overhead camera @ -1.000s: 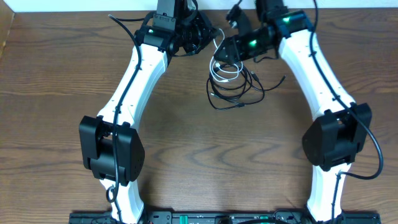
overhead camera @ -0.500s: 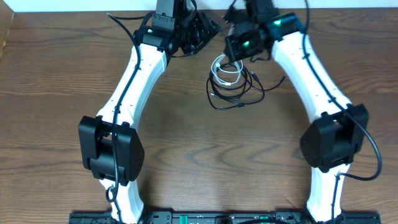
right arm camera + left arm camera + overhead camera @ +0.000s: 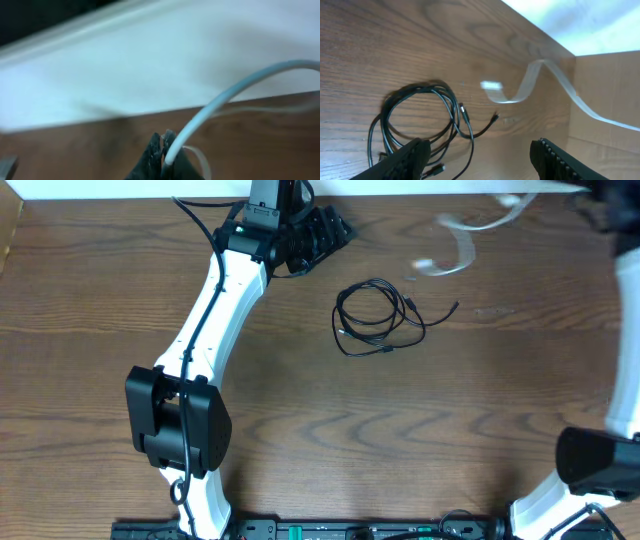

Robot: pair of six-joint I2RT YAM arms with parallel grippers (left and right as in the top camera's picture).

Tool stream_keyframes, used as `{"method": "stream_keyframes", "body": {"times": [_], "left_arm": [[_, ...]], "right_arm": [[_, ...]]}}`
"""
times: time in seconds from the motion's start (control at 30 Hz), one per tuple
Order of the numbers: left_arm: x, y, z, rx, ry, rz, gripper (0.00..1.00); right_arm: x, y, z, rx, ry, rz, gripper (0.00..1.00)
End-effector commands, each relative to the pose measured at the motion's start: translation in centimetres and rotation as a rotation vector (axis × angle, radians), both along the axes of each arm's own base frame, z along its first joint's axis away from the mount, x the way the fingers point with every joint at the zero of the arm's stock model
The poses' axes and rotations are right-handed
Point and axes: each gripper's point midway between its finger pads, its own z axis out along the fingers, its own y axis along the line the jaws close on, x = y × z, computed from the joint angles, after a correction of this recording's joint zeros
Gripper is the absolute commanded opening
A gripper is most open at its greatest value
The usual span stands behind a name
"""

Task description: Untangle cables

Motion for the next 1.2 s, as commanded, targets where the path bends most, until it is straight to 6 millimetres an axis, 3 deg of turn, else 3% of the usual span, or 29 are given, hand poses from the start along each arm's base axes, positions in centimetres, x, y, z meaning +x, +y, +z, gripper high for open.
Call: {"method": "stream_keyframes", "body": {"times": [0.0,0.17,0.47,0.63,0.83,0.93,1.03,1.17], "left_arm": [[0.1,0.4,-0.2,0.034,-0.027,-0.019,0.69],[0.0,0.2,-0.2,0.034,-0.028,-0.024,0.69],[0.0,0.2,-0.2,0.034,-0.028,-0.024,0.69],[0.1,0.4,-0.3,0.045,-0.032,-0.014,0.7],[0.4,0.8,-0.4,0.068,-0.039,0.005,0.7],[0.4,0.8,-0.4,0.068,-0.039,0.005,0.7],[0.4,0.8,-0.4,0.068,-0.039,0.005,0.7],[0.4,0.8,-0.5,0.068,-0.039,0.005,0.69]], "right_arm": [[0.8,-5.5,-1.5,0.022,0.026,-0.139,0.01],[1.1,-13.1,-2.4,-0.027,0.012,-0.314,0.01],[4.5,-22.1,-6.6,-0.027,-0.039,-0.451,0.01],[6.0,-24.1,-7.9,-0.03,-0.068,-0.473,0.01],[5.5,-27.0,-6.2,-0.061,-0.14,-0.542,0.01],[5.0,-28.3,-6.5,-0.059,-0.136,-0.563,0.01],[4.8,-28.9,-8.6,-0.062,-0.076,-0.566,0.01],[5.2,-29.2,-13.6,-0.048,0.045,-0.56,0.01]]}}
